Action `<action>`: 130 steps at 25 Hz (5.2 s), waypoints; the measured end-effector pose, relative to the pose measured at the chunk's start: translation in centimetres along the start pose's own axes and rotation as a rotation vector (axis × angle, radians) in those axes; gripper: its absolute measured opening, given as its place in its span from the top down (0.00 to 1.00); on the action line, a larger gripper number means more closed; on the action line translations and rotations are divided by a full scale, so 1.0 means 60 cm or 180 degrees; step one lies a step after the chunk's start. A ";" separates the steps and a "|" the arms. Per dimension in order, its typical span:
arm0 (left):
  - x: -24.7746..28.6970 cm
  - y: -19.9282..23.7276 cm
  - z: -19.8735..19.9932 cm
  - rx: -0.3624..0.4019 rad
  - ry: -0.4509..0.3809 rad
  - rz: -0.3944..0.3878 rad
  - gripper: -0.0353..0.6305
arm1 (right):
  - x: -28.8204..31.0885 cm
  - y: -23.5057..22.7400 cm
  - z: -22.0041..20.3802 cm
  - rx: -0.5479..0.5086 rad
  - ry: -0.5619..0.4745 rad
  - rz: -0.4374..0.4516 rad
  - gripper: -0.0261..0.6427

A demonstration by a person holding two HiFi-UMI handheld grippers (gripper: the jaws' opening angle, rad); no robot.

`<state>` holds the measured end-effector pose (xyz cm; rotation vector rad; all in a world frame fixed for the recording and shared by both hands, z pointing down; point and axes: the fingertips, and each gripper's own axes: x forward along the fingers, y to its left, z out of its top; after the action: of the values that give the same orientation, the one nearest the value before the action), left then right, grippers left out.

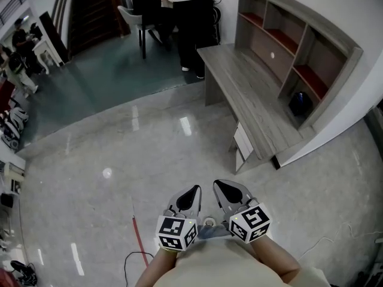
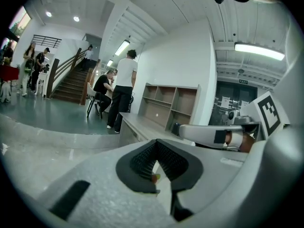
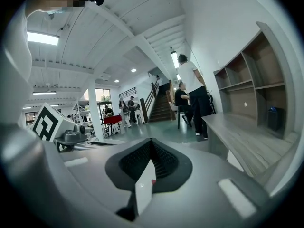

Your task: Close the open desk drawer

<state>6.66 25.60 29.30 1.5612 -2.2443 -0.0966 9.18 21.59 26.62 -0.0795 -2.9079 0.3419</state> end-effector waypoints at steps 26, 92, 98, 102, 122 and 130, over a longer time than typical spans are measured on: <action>0.265 0.002 -0.002 0.0140 0.0581 -0.0952 0.94 | 0.022 -0.247 -0.001 0.0279 -0.0003 -0.1136 0.95; 0.789 0.063 -0.291 -0.2702 0.2355 -0.2665 0.36 | 0.186 -0.500 -0.116 0.1526 0.0595 -0.2389 0.95; 0.830 0.055 -0.305 -0.2813 0.2306 -0.2651 0.20 | 0.176 -0.508 -0.137 0.1644 0.0619 -0.2496 0.95; 0.847 0.044 -0.314 -0.2935 0.2337 -0.2775 0.10 | 0.174 -0.515 -0.146 0.1709 0.0600 -0.2551 0.95; 0.886 0.012 -0.344 -0.3386 0.2609 -0.2881 0.04 | 0.150 -0.513 -0.181 0.1915 0.0622 -0.2694 0.95; 0.891 0.009 -0.349 -0.3225 0.2652 -0.3104 0.04 | 0.156 -0.514 -0.188 0.1951 0.0618 -0.2662 0.95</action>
<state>-1.93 -19.41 63.91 1.4712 -0.4862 -0.6003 1.61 -5.13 46.49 1.0714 -2.2472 0.9434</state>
